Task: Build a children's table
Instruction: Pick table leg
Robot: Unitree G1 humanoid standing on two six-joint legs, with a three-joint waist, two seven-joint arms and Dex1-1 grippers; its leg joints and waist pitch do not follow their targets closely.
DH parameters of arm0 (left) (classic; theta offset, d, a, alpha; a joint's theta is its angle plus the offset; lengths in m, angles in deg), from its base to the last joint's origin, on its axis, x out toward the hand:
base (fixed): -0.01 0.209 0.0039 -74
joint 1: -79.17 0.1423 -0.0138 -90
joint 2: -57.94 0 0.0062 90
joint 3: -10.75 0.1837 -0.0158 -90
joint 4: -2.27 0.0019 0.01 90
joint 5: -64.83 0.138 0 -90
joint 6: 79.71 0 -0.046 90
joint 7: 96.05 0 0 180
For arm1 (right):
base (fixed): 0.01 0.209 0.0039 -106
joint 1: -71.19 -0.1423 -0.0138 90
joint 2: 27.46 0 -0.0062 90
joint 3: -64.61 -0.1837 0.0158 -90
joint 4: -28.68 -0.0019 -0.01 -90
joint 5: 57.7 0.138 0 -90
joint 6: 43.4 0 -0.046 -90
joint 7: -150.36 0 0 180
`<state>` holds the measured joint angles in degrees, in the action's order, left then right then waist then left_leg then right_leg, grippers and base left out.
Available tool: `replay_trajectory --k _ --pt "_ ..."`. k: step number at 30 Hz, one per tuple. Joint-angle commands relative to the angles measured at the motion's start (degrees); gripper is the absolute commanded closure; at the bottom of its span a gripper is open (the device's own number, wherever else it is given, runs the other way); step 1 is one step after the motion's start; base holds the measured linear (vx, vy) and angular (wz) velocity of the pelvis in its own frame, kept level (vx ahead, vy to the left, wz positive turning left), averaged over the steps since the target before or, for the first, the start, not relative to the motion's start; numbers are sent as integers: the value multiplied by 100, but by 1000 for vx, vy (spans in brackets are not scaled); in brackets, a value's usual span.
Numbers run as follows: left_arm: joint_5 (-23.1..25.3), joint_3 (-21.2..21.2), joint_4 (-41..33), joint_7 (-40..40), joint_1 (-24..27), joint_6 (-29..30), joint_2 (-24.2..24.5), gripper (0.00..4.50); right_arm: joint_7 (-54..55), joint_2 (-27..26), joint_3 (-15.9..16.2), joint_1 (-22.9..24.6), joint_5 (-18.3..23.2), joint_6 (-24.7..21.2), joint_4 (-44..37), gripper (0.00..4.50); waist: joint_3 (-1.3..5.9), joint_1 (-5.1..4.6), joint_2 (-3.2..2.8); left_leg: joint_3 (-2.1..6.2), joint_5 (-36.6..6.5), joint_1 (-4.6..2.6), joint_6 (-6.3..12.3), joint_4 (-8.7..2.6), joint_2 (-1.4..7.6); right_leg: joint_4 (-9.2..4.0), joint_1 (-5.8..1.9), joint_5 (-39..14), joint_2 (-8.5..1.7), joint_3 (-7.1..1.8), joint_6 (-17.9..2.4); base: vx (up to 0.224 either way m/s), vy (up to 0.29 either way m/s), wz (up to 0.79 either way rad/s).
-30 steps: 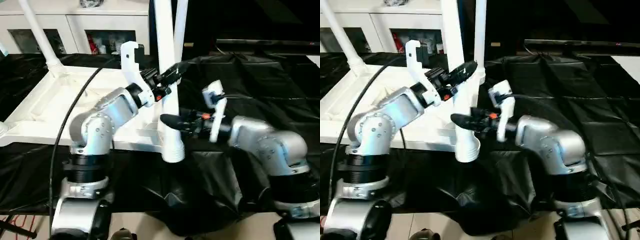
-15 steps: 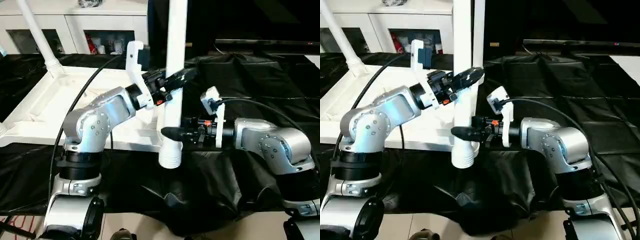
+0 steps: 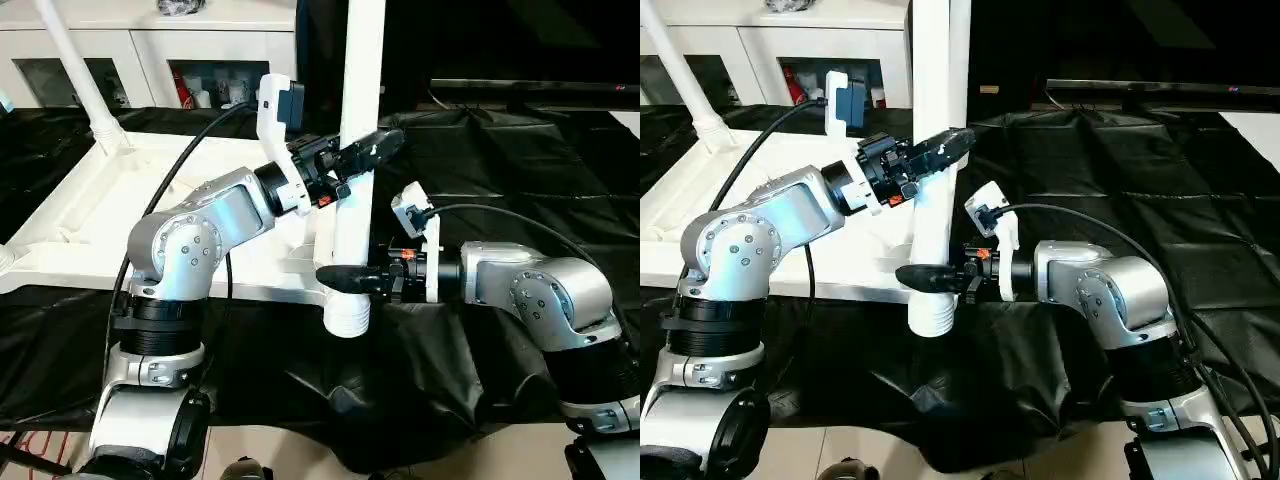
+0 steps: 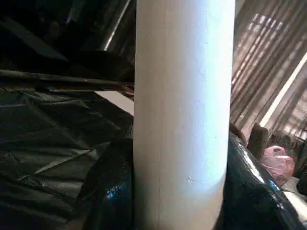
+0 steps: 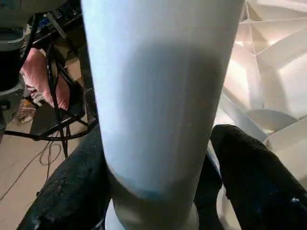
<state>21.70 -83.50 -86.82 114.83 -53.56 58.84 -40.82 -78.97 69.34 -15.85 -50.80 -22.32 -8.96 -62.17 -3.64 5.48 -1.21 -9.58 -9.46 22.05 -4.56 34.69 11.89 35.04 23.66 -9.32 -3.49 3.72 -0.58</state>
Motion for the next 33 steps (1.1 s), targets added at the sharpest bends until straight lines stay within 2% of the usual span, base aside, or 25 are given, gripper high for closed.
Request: replay_trajectory --k 1,13,24,26,27,29,32,33 --pt "-84 54 -182 60 -119 35 9 273 -40 3 50 -56 -17 -21 57 147 480 21 106 -23 -667 -50 68 -318 38 -407 -367 -1432 -333 -222 -799 0 0 0" --pt "-66 81 -185 131 -89 35 28 273 -117 43 86 -36 -31 -83 29 251 481 22 102 -22 -686 -57 71 -316 44 -405 -365 -1441 -334 -222 -812 0 0 0" --pt "-15 129 -219 168 -34 -12 66 273 -123 14 150 -19 -101 -10 28 261 480 24 115 -23 -674 -47 57 -313 39 -409 -367 -1497 -336 -224 -760 0 0 0" --pt "184 160 -162 27 -50 -147 83 273 -115 6 148 -21 -116 13 34 261 478 23 118 -23 -683 -52 62 -315 41 -409 -362 -1494 -333 -221 -760 0 0 0" --pt "263 173 -134 -26 -58 -195 92 217 -114 4 147 -22 -118 17 36 261 479 25 116 -24 -688 -54 65 -314 42 -414 -361 -1505 -335 -224 -753 0 0 0" --pt "106 138 -127 64 -60 -25 117 203 -106 -13 136 -28 -129 42 50 261 480 24 119 -25 -681 -51 62 -313 40 -409 -364 -1516 -336 -224 -748 0 0 0" --pt "99 22 -111 54 -46 -316 8 194 -25 -80 70 -18 -148 104 83 261 478 28 124 -25 -671 -45 60 -313 35 -418 -362 -1518 -339 -222 -767 0 0 0" --pt "60 -81 -91 34 -50 -482 -83 163 7 -105 47 -15 -150 120 90 261 480 25 127 -26 -675 -43 53 -311 37 -413 -367 -1512 -342 -223 -767 0 0 0"
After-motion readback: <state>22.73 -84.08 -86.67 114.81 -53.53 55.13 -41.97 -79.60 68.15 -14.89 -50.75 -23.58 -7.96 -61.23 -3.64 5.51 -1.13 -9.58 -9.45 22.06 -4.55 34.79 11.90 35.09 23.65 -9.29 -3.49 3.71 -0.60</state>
